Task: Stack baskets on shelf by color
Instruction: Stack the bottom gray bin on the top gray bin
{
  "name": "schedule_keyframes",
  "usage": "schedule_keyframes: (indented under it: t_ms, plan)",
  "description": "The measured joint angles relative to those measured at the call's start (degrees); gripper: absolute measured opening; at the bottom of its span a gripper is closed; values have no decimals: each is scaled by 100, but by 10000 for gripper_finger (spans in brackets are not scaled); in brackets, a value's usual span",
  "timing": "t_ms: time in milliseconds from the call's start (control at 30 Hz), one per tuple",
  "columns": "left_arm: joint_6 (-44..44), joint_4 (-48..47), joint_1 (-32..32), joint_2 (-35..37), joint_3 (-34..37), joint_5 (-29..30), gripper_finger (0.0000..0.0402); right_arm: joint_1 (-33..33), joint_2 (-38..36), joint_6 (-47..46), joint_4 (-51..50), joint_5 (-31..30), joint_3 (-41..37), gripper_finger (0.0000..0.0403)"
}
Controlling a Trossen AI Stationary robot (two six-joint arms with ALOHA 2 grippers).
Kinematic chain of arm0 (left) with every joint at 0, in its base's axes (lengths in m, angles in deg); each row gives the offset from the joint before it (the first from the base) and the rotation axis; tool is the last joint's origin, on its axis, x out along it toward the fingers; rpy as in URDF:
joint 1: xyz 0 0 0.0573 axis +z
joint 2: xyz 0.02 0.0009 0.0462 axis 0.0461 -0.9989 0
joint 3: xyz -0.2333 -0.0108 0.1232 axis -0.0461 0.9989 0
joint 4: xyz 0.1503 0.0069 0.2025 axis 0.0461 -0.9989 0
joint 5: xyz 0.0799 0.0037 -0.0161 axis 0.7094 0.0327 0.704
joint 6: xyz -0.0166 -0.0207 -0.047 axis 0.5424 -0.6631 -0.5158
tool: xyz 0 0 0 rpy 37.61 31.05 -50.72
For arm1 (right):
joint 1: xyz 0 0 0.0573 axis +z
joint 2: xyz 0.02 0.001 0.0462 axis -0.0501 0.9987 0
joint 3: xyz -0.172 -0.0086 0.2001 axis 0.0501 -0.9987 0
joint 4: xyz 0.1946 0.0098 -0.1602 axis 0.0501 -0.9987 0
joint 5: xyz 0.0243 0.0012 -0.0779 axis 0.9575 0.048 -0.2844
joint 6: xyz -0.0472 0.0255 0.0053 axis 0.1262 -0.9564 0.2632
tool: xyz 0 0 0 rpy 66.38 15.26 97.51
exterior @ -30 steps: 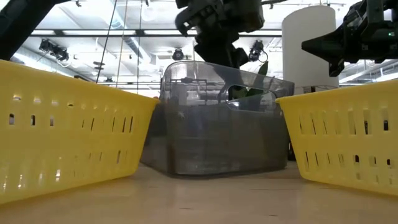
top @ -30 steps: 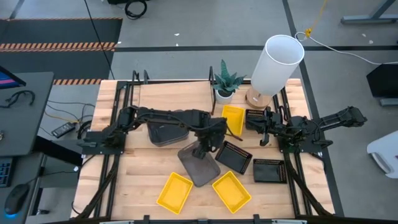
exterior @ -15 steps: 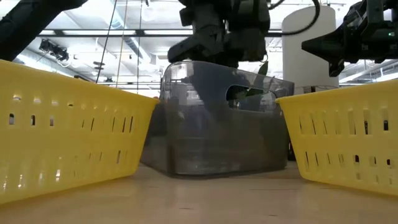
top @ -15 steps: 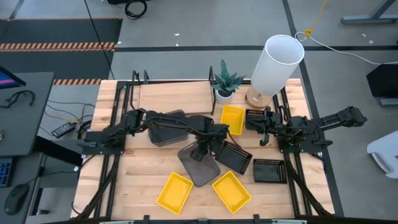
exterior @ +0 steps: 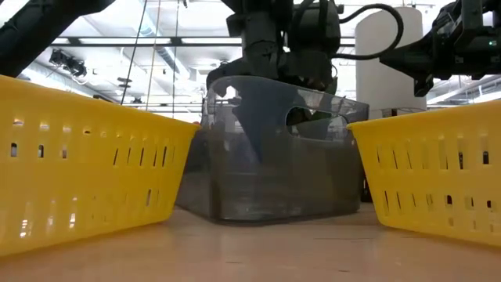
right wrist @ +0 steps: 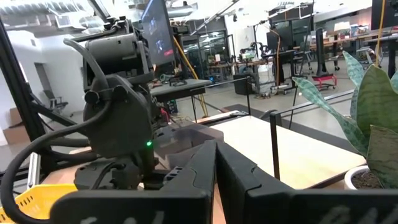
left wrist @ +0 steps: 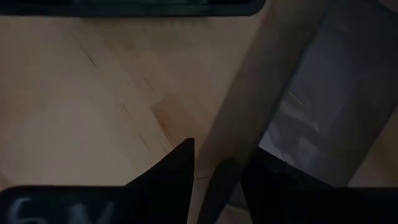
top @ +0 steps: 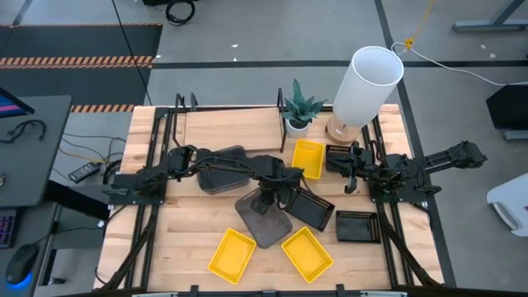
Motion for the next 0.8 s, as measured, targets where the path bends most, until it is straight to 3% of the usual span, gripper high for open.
schedule_keyframes:
  t_ms: [200,533,800]
  plan:
    - [-4,18,-2,-30,-4,96,103,0,0,7,-1,-1,-1,19]
    - [159,-47,-68,-140,-4,109,11,0,0,10,1,0,0,19]
    - [190,-178,-94,-140,-4,114,7,0,0,10,-1,0,0,19]
